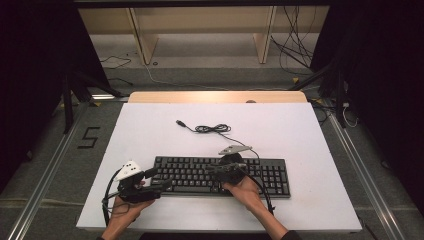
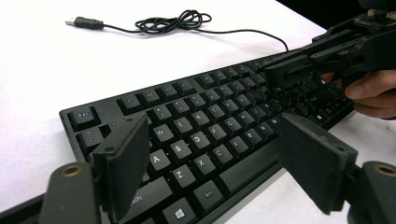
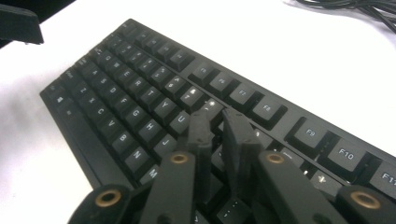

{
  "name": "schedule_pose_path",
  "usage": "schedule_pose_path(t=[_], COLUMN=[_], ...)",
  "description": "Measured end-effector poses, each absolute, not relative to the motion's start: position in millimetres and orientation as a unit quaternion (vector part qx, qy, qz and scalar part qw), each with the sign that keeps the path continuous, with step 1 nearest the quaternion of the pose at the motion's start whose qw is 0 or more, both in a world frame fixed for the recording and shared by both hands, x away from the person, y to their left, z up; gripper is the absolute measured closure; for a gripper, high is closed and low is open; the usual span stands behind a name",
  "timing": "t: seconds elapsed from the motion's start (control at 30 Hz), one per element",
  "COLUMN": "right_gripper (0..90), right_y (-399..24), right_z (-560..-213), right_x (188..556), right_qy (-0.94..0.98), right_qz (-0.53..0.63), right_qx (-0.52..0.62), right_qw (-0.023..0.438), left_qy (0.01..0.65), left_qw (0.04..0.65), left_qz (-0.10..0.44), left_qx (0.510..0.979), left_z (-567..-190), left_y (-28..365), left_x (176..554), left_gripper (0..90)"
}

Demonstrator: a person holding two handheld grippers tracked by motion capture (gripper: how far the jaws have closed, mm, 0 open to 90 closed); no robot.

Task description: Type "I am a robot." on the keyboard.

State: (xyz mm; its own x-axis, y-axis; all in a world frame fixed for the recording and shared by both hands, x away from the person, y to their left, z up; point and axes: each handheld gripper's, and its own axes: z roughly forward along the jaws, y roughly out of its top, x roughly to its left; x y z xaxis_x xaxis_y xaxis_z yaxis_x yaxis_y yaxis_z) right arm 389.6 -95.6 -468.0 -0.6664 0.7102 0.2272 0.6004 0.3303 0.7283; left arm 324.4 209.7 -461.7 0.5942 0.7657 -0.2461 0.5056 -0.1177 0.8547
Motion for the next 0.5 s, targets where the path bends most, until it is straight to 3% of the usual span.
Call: schedule_pose_path(t=[0.17,0.5], right_gripper=[77.4,59.2], right_y=[-95.2,-94.4], right_z=[-466.9,-462.1], right_x=[388.2,382.1], right_qy=[0.812,0.809], right_qz=[0.422,0.442], right_qx=[0.399,0.384], right_qw=[0.063,0.054], left_qy=[0.432,0.432], left_qw=[0.505,0.504], left_qz=[0.129,0.130], left_qx=[0.736,0.736], left_z=[-461.6,-461.5], left_y=[209.7,208.8], left_x=[324.3,324.6], left_gripper=[25.2,25.2])
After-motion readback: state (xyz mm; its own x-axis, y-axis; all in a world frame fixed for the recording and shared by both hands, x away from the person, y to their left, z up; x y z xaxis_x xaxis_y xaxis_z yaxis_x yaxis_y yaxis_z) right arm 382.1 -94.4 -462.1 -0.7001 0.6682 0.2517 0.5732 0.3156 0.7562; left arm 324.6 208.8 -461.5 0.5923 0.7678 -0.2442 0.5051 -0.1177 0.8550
